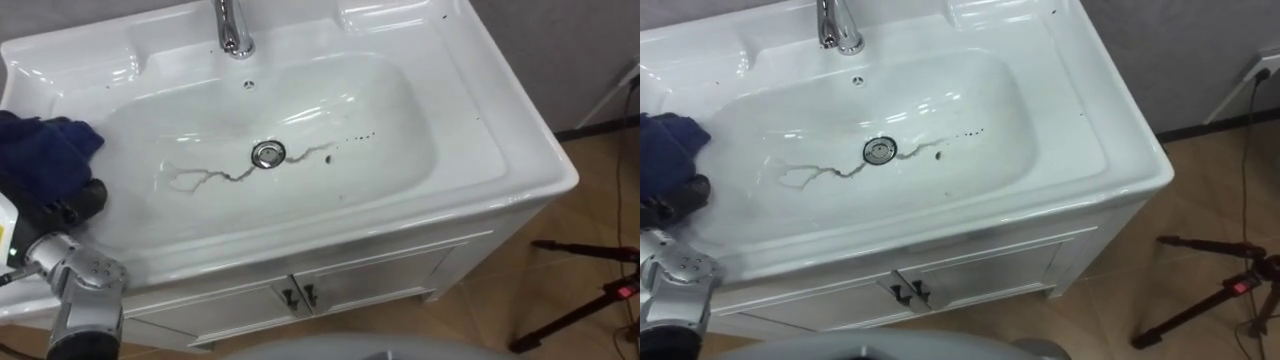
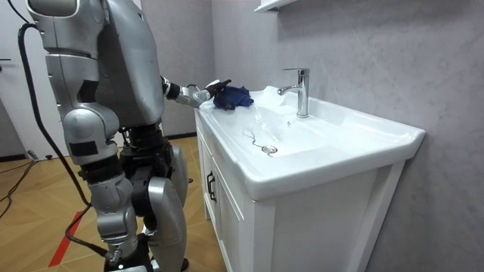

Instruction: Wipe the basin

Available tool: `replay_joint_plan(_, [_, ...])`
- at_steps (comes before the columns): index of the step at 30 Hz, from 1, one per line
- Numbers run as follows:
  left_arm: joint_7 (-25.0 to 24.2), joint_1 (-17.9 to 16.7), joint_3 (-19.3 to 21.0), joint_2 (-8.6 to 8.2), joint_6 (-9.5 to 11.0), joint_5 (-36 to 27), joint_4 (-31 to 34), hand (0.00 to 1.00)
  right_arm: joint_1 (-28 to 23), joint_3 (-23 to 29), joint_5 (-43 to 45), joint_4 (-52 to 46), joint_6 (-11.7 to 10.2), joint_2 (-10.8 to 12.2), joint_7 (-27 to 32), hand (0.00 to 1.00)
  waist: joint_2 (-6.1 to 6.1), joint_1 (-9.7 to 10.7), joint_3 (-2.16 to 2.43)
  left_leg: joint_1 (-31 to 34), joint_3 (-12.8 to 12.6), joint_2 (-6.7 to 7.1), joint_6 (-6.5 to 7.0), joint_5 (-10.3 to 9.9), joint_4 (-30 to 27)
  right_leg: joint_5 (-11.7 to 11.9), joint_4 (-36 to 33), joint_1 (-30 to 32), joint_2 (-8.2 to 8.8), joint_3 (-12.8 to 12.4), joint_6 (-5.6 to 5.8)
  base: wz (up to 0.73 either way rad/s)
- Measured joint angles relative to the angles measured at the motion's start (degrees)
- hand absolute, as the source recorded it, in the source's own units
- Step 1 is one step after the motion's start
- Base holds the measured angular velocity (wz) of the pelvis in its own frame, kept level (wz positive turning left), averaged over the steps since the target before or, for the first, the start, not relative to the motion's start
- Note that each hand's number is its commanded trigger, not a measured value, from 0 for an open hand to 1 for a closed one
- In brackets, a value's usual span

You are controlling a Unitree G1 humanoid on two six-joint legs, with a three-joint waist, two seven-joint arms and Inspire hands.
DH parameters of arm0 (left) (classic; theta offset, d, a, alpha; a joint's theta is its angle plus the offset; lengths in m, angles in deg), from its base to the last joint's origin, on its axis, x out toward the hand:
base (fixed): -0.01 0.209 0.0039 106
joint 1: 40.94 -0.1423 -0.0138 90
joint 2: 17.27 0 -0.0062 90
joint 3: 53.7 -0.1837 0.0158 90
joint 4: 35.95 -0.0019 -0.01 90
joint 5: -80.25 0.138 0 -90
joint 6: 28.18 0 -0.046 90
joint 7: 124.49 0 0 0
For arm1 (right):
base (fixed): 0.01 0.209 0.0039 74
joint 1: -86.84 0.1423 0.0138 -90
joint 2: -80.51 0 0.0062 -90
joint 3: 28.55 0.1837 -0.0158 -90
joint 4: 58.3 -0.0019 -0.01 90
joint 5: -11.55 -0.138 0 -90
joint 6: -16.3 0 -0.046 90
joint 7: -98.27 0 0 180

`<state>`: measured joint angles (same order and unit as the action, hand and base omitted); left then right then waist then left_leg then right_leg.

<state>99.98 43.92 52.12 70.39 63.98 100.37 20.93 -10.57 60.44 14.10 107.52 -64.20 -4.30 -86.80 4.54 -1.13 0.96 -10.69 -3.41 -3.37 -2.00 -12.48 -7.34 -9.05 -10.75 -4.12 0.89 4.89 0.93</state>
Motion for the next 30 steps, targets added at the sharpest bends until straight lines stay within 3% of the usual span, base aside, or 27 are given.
replay_joint_plan(8, [-0.28, -0.34, -0.02, -0.35, 1.31, -3.81, -2.31, 0.00, -0.76, 0.00, -0.02, -1.02, 0.03, -0.54, -0.92, 0.00, 0.11, -0.01, -0.32, -0.66, -0.70, 0.00, 0.00, 0.00, 0.04, 0.00, 0.09, -0.59, 0.00, -0.17, 0.00, 0.00])
replay_joint_plan(9, [-0.55, -0.29, -0.03, -0.36, 1.68, -3.85, -3.11, 0.22, -0.81, -0.03, 0.00, -1.04, 0.02, -0.71, -1.24, 0.00, 0.21, 0.01, -0.31, -0.93, -0.59, 0.00, 0.00, 0.00, 0.06, -0.07, 0.08, -0.75, 0.00, -0.20, 0.01, 0.00])
replay_joint_plan(10, [-1.20, -0.03, -0.03, -0.36, 2.04, -4.03, -3.95, 0.35, -0.84, -0.03, -0.01, -1.04, 0.02, -0.81, -1.43, 0.00, 0.20, 0.01, -0.30, -0.97, -0.63, 0.00, -0.01, -0.01, 0.07, -0.12, 0.05, -0.73, 0.01, -0.15, 0.00, 0.00])
replay_joint_plan(11, [-1.52, -0.01, -0.09, -0.36, 2.12, -4.47, -4.03, 0.58, -0.84, -0.03, -0.01, -1.06, 0.02, -0.81, -1.45, 0.00, 0.19, 0.01, -0.30, -0.95, -0.66, 0.00, -0.01, -0.01, 0.09, -0.14, 0.02, -0.65, 0.01, -0.12, 0.00, 0.04])
replay_joint_plan(13, [-1.92, -0.05, -0.19, -0.34, 2.20, -4.67, -4.21, 0.96, -0.87, -0.01, -0.04, -1.07, 0.05, -0.88, -1.50, 0.00, 0.25, 0.00, -0.25, -0.97, -0.65, -0.01, -0.01, -0.01, 0.10, -0.14, -0.01, -0.67, 0.00, -0.11, -0.01, 0.00])
replay_joint_plan(15, [-2.13, -0.05, -0.19, -0.29, 2.22, -4.35, -4.28, 1.00, -0.88, -0.01, -0.05, -1.07, 0.08, -0.93, -1.51, 0.00, 0.30, -0.01, -0.22, -0.98, -0.66, -0.01, -0.01, -0.01, 0.10, -0.14, -0.07, -0.75, -0.01, -0.11, -0.01, 0.00])
replay_joint_plan(21, [-3.48, -0.12, -0.20, 0.43, 3.14, -2.00, -4.67, 1.00, -0.93, -0.06, 0.06, -1.14, 0.60, -1.37, -2.41, 0.00, 0.54, -0.64, 0.05, -0.89, -0.75, -0.02, -0.01, 0.00, -0.11, -0.15, -0.14, -0.80, 0.02, 0.10, -0.02, 0.02])
replay_joint_plan(24, [-3.74, -0.15, 0.55, 1.64, 3.12, -2.00, -6.18, 1.00, -0.97, 0.03, 0.04, -1.09, 0.57, -1.46, -2.63, 0.00, 0.52, -0.66, 0.07, -0.90, -1.04, 0.00, -0.01, -0.01, -0.11, -0.16, -0.16, -0.71, 0.11, 0.10, 0.00, 0.00])
replay_joint_plan(30, [-3.61, -0.21, 1.04, 2.00, 3.14, -1.64, -6.67, 1.00, -0.93, 0.03, 0.00, -0.88, 0.59, -1.43, -2.72, 0.00, 0.31, -0.70, 0.34, -0.92, -1.15, 0.06, -0.01, 0.00, -0.12, -0.21, -0.79, -0.77, 0.23, 0.17, 0.07, 0.00])
